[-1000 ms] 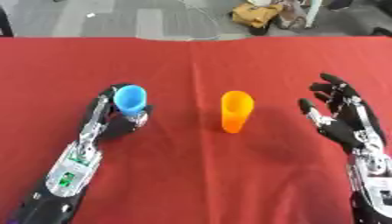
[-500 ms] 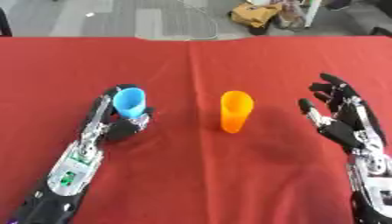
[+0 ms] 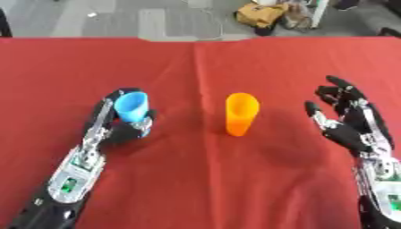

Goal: Pour the contents of one cup into another cup.

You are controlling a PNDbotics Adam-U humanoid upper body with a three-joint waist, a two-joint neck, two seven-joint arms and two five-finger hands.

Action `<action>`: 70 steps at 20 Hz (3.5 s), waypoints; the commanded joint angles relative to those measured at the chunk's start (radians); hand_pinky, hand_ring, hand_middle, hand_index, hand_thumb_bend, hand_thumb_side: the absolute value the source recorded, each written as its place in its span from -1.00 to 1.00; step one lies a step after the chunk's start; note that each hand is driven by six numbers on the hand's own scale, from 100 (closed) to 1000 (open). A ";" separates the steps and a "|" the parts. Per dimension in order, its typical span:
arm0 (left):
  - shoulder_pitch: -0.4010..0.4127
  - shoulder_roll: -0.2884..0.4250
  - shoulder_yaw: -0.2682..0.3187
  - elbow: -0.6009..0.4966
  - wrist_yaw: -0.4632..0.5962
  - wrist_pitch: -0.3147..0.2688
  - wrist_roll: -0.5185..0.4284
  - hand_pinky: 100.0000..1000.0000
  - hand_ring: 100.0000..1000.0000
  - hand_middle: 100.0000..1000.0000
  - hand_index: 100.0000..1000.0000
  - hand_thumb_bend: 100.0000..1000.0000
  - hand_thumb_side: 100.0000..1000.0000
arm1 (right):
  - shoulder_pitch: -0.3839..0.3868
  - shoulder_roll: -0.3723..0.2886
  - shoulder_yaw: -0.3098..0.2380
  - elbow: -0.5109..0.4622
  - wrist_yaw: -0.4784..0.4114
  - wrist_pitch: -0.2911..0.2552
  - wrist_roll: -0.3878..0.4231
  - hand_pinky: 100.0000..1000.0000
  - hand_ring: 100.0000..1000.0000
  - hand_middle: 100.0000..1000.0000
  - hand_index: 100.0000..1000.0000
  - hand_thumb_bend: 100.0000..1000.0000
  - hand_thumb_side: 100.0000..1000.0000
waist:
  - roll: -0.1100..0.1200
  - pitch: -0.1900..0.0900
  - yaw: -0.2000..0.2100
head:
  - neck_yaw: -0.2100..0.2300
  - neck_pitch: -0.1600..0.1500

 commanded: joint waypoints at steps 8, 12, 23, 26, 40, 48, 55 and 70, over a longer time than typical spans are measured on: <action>0.091 0.051 -0.047 -0.302 0.037 0.000 -0.065 -0.22 0.08 0.11 0.50 -0.91 -1.00 | -0.097 -0.076 0.031 0.129 0.066 -0.067 0.038 0.77 0.79 0.10 0.77 -0.36 -0.86 | 0.012 -0.027 0.010 | -0.025 -0.004; 0.135 0.072 -0.052 -0.397 0.053 0.021 -0.080 -0.23 0.07 0.10 0.49 -0.95 -1.00 | -0.128 -0.087 0.049 0.184 0.101 -0.103 0.050 0.77 0.80 0.10 0.78 -0.32 -0.85 | 0.019 -0.030 0.016 | -0.036 -0.002; 0.218 0.070 -0.038 -0.533 0.100 0.065 -0.081 -0.22 0.08 0.10 0.49 -1.00 -1.00 | -0.186 -0.077 0.100 0.281 0.147 -0.162 0.110 0.78 0.81 0.14 0.79 -0.30 -0.86 | 0.031 -0.039 0.031 | -0.055 0.001; 0.227 0.062 -0.037 -0.541 0.104 0.071 -0.083 -0.21 0.08 0.10 0.49 -1.00 -1.00 | -0.195 -0.067 0.112 0.292 0.154 -0.169 0.126 0.78 0.82 0.16 0.80 -0.30 -0.86 | 0.033 -0.042 0.033 | -0.059 0.002; 0.237 0.049 -0.040 -0.552 0.106 0.075 -0.092 -0.20 0.08 0.11 0.49 -1.00 -1.00 | -0.217 -0.041 0.140 0.317 0.197 -0.193 0.168 0.83 0.90 0.30 0.86 -0.13 -0.71 | 0.034 -0.046 0.038 | -0.067 0.002; 0.239 0.045 -0.042 -0.551 0.104 0.075 -0.094 -0.20 0.08 0.11 0.50 -1.00 -1.00 | -0.228 -0.028 0.152 0.329 0.222 -0.196 0.191 0.83 0.90 0.30 0.88 -0.12 -0.68 | 0.032 -0.048 0.041 | -0.070 0.001; 0.238 0.043 -0.044 -0.552 0.105 0.074 -0.096 -0.19 0.09 0.11 0.50 -1.00 -1.00 | -0.244 -0.004 0.171 0.355 0.239 -0.206 0.215 0.82 0.89 0.30 0.88 -0.12 -0.66 | 0.030 -0.050 0.045 | -0.076 0.000; 0.238 0.036 -0.048 -0.550 0.106 0.077 -0.098 -0.18 0.09 0.11 0.50 -1.00 -1.00 | -0.278 0.043 0.199 0.399 0.283 -0.226 0.239 0.76 0.77 0.10 0.85 -0.22 -0.73 | 0.027 -0.051 0.051 | -0.085 0.000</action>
